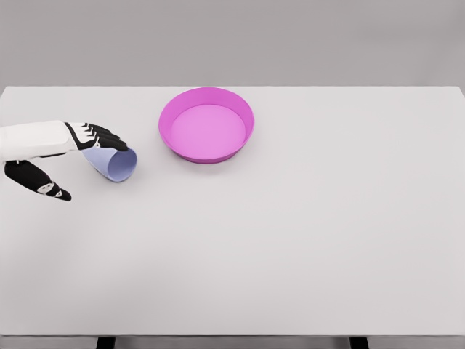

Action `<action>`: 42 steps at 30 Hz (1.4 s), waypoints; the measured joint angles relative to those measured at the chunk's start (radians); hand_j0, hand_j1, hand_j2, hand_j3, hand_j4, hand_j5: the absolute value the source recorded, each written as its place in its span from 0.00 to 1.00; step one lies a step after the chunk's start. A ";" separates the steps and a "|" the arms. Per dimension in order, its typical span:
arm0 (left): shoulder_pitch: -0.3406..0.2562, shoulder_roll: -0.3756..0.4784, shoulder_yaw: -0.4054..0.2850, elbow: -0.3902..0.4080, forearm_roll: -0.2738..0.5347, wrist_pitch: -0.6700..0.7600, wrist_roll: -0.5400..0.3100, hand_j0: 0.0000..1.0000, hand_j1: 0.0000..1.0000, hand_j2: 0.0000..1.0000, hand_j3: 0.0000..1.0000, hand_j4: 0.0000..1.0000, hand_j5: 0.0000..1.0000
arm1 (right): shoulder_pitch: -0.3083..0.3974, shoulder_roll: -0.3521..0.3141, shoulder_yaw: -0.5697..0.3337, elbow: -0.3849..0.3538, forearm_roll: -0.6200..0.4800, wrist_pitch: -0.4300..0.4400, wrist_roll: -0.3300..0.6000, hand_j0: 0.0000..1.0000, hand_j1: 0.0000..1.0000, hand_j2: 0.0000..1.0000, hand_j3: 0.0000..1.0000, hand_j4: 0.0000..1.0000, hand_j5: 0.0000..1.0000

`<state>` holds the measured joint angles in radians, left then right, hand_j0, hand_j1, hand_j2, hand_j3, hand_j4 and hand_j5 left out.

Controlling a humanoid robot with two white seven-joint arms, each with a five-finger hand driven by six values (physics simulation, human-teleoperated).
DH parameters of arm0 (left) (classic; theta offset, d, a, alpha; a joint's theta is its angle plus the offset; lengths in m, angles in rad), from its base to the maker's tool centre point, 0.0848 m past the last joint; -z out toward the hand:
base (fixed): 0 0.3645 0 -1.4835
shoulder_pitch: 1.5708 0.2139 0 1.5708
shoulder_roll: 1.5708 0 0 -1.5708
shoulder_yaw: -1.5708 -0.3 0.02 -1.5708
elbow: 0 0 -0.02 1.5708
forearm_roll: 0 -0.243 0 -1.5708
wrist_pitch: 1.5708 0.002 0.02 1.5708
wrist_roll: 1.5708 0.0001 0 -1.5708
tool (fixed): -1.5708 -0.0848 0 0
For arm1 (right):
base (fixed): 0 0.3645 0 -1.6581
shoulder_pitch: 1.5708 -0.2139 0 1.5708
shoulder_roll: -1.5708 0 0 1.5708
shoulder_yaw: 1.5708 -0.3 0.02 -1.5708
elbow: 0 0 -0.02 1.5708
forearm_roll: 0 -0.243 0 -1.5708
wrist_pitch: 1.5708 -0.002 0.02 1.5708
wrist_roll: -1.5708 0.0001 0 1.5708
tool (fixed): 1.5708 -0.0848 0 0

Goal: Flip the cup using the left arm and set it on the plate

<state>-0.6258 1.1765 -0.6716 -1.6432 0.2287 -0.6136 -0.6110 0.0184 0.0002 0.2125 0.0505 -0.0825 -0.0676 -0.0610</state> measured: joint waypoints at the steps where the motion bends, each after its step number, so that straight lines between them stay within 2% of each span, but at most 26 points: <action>1: -0.008 -0.003 0.000 0.004 0.002 0.000 0.000 1.00 1.00 1.00 1.00 1.00 1.00 | 0.000 0.000 0.000 0.001 0.000 0.000 0.000 1.00 1.00 1.00 1.00 1.00 1.00; 4: -0.075 -0.031 -0.001 0.070 0.006 0.001 0.000 1.00 1.00 1.00 1.00 1.00 1.00 | 0.003 0.000 -0.002 0.003 0.000 0.000 0.000 1.00 1.00 1.00 1.00 1.00 1.00; 8: -0.078 -0.100 -0.029 0.150 -0.002 0.000 0.000 1.00 1.00 1.00 1.00 1.00 1.00 | 0.003 0.000 -0.002 0.003 0.000 0.000 0.000 1.00 1.00 1.00 1.00 1.00 1.00; 15: -0.097 -0.143 -0.096 0.261 -0.058 0.000 0.000 1.00 1.00 1.00 1.00 1.00 1.00 | 0.003 0.000 -0.002 0.003 0.000 0.000 0.000 1.00 1.00 1.00 1.00 1.00 1.00; 20: -0.120 -0.210 -0.106 0.395 -0.109 0.000 0.000 1.00 1.00 1.00 1.00 1.00 1.00 | 0.003 0.000 -0.002 0.003 0.000 0.000 0.000 1.00 1.00 1.00 1.00 1.00 1.00; 23: -0.161 -0.244 -0.129 0.429 -0.135 0.001 0.000 1.00 1.00 1.00 1.00 1.00 1.00 | 0.003 0.000 -0.002 0.003 0.000 0.000 0.000 1.00 1.00 1.00 1.00 1.00 1.00; 28: -0.161 -0.290 -0.151 0.469 -0.183 0.000 0.000 1.00 1.00 1.00 1.00 1.00 1.00 | 0.003 0.000 -0.002 0.003 0.000 0.000 0.000 1.00 1.00 1.00 1.00 1.00 1.00; 33: -0.169 -0.295 -0.155 0.489 -0.191 0.000 0.000 1.00 1.00 1.00 1.00 1.00 1.00 | 0.003 0.000 -0.002 0.003 0.000 0.000 0.000 1.00 1.00 1.00 1.00 1.00 1.00; 37: -0.193 -0.304 -0.156 0.544 -0.193 0.000 0.000 1.00 1.00 1.00 1.00 1.00 1.00 | 0.003 0.000 -0.002 0.003 0.000 0.000 0.000 1.00 1.00 1.00 1.00 1.00 1.00; 42: -0.193 -0.338 -0.157 0.591 -0.218 0.000 0.000 1.00 1.00 1.00 1.00 1.00 1.00 | 0.003 0.000 -0.002 0.003 0.000 0.000 0.000 1.00 1.00 1.00 1.00 1.00 1.00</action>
<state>-0.8191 0.8384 -0.8288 -1.0523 0.0108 -0.6134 -0.6112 0.0215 0.0002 0.2101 0.0535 -0.0827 -0.0674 -0.0615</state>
